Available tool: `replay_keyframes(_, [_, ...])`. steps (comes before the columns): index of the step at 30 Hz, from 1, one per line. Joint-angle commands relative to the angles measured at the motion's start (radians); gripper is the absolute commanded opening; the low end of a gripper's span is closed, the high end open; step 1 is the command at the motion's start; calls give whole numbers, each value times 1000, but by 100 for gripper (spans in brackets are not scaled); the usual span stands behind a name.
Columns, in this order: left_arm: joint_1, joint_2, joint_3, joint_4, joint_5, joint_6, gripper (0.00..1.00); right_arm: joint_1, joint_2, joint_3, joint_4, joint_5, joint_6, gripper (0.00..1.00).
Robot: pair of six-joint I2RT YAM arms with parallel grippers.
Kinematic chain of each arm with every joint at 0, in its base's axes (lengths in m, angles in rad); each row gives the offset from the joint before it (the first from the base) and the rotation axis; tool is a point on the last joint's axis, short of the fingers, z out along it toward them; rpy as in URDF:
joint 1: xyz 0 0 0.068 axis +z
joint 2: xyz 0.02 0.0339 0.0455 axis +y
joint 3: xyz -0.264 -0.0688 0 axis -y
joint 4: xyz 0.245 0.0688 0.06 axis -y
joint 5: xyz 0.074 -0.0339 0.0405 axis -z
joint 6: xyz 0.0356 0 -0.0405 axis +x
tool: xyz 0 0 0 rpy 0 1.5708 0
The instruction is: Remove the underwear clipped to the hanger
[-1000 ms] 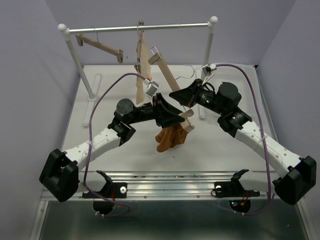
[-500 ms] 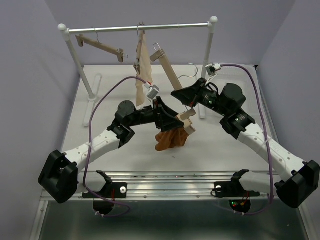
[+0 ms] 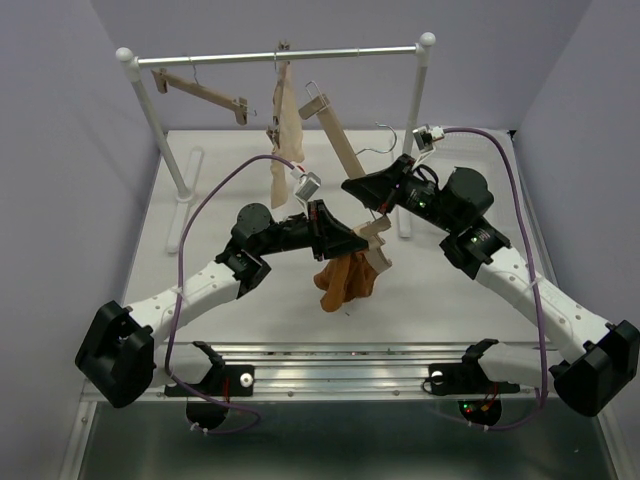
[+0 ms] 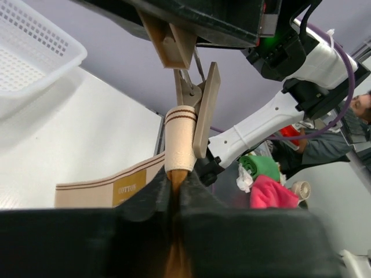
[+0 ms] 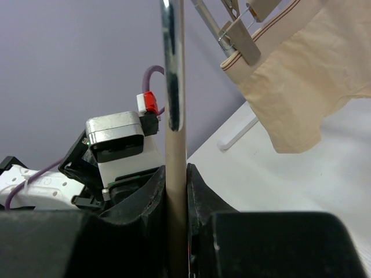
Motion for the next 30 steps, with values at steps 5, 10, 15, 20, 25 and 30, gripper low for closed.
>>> replay_keyframes(5, [-7, -48, 33, 90, -17, -47, 0, 10, 10, 43, -43, 41, -56, 5])
replay_keyframes(10, [-7, -105, 1, 62, -69, -49, 0, 10, -7, 44, -139, 112, -81, 21])
replay_keyframes(15, [-7, -118, -12, 61, -51, -47, 0, 10, -28, 26, -164, 143, -62, 32])
replay_keyframes(20, [-7, -118, -22, 62, -39, -55, 0, 10, -30, 29, -209, 127, -26, 44])
replay_keyframes(25, [-8, -119, -42, 78, -37, -60, 0, 10, -37, 29, -296, 128, 14, 59])
replay_keyframes(30, [-7, -116, -70, 84, -46, -52, 0, 10, -63, 17, -408, 153, 66, 71])
